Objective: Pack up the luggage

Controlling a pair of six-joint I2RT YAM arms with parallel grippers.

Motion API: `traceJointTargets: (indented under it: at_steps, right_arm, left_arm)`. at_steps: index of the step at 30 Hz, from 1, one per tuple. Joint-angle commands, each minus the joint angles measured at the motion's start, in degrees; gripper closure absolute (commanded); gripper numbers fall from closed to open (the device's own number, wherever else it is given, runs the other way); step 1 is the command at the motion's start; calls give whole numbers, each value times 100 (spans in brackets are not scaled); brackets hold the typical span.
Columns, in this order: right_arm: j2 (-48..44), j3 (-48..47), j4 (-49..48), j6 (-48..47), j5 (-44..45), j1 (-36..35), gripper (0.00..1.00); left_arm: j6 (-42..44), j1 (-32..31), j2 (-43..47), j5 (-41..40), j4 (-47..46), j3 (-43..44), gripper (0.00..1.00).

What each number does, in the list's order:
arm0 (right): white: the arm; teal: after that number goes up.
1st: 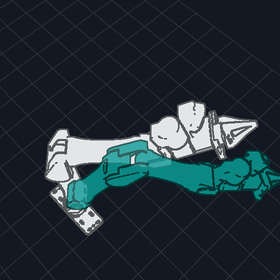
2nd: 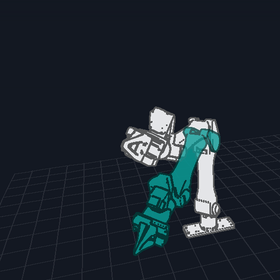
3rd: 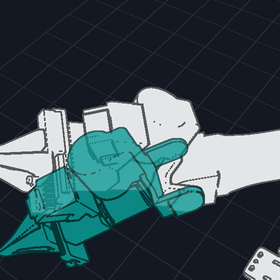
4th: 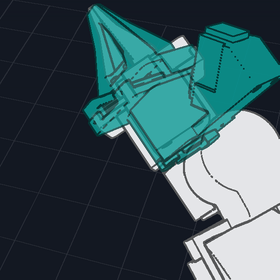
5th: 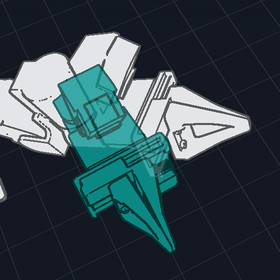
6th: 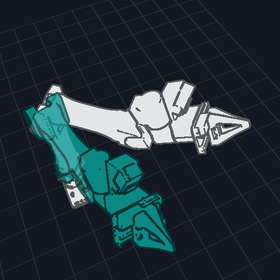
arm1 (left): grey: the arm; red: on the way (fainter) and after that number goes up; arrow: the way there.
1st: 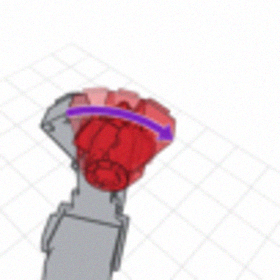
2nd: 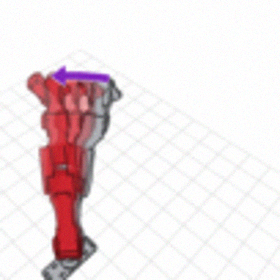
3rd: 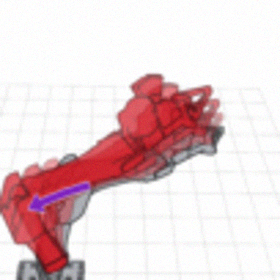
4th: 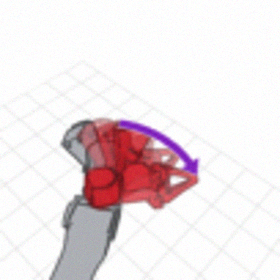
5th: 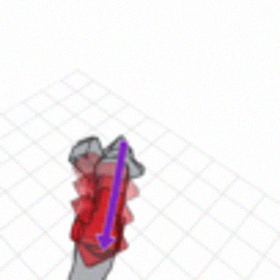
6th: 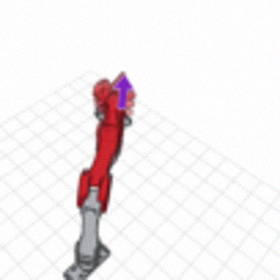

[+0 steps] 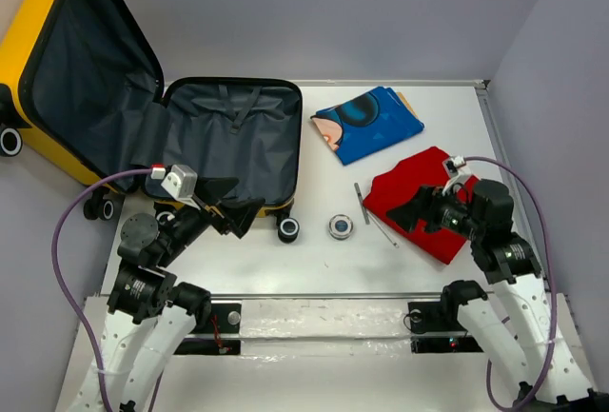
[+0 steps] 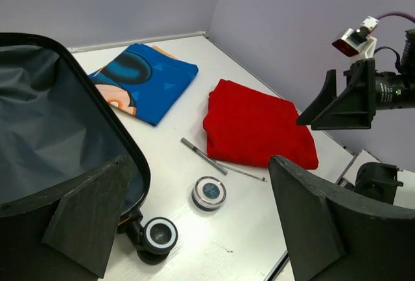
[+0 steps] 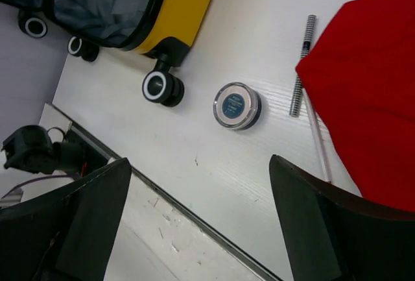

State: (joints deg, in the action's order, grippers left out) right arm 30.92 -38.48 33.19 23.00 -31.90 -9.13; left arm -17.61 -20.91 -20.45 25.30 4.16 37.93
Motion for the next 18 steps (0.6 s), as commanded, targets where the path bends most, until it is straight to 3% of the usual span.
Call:
traceJointTargets:
  at_steps: [1,4,5,7,9,18]
  right_arm:
    - [283,60,-971,292,193,-582,7]
    - [879,8,-1498,503,1540,-2054,7]
    - [1281,-150,-1691,521,1877,-2885,6]
    - [1740,-431,-1667,460,2519,-3506,6]
    - [2223,-738,-1614,451,3154,-3963,6]
    - [3376,-1267,-911,538,4877,-4650,3]
  left_arm:
    - [73,-10,-30,195,-249,-67,1]
    - [55,-10,67,116,-267,-84,1]
    - [47,-10,93,107,-267,-84,1]
    - [47,-10,102,115,-267,-93,1]
    - [47,-10,111,116,-267,-111,1]
    - [-85,-10,173,-209,-214,-119,1]
